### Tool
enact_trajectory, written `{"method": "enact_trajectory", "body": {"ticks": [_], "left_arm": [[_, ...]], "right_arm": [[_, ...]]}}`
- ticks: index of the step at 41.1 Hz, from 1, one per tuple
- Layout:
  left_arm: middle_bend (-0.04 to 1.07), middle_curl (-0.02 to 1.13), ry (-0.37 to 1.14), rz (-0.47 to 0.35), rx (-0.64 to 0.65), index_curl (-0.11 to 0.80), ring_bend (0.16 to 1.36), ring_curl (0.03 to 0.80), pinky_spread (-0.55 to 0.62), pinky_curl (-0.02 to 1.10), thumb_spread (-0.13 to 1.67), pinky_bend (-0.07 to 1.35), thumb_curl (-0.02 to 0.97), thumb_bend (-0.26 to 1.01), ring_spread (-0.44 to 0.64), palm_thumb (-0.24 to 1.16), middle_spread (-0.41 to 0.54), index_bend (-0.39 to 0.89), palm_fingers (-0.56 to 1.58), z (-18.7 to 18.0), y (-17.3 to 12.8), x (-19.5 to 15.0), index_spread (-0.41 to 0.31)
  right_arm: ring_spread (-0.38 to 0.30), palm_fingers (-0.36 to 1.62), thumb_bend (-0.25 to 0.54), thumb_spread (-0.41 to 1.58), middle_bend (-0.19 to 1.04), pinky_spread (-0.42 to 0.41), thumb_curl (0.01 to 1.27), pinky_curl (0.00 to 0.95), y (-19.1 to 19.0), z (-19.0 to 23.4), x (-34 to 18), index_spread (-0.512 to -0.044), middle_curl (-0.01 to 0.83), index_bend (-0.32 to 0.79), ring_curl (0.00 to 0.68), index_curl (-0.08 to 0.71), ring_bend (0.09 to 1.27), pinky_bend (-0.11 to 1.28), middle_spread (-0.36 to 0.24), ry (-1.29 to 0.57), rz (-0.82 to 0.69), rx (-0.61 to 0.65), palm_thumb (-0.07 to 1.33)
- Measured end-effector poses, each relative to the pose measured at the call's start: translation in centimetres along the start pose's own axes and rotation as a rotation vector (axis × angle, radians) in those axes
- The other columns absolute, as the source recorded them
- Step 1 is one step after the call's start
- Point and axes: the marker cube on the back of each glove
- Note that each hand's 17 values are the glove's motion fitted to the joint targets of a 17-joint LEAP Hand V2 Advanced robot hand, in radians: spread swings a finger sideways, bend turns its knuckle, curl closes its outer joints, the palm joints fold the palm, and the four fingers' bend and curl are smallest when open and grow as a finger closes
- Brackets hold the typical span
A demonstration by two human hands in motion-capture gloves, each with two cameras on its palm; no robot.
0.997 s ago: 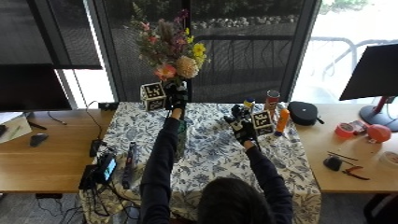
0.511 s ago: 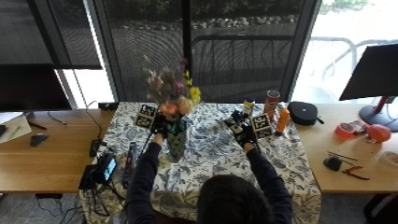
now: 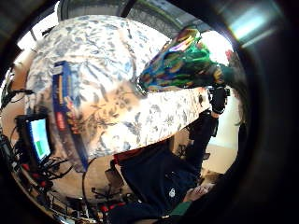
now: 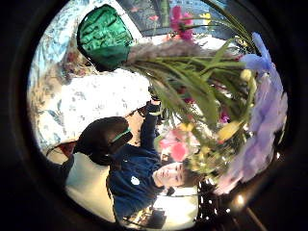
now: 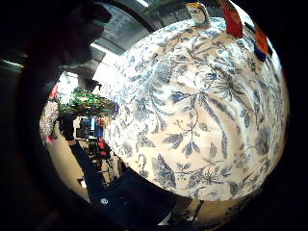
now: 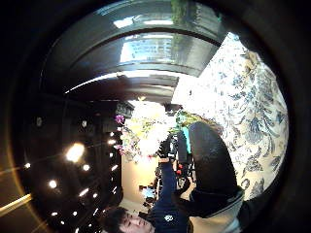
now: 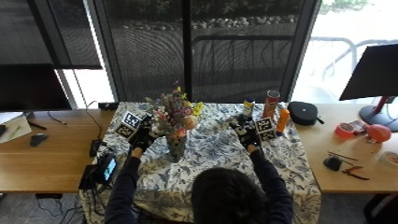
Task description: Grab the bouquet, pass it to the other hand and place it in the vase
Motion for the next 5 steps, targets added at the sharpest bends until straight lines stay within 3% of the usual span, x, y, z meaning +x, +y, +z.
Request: {"method": "enact_trajectory", "body": {"ticks": [5], "left_arm": [[0.14, 0.32, -0.057, 0.006, 0.036, 0.262, 0.54, 0.316, 0.49, 0.38, 0.82, 0.39, 0.37, -0.04, 0.5, 0.41, 0.388, 0.04, -0.23, -0.7, -2.3, -1.9, 0.113]], "right_arm": [[-0.043, 0.4, -0.019, 1.13, 0.22, 0.168, 0.41, 0.334, 0.6, 0.4, -1.0, -0.299, 0.382, 0.13, 0.327, 0.229, 0.44, 0.42, -0.07, 0.014, 0.101, 0.015, 0.64]]}}
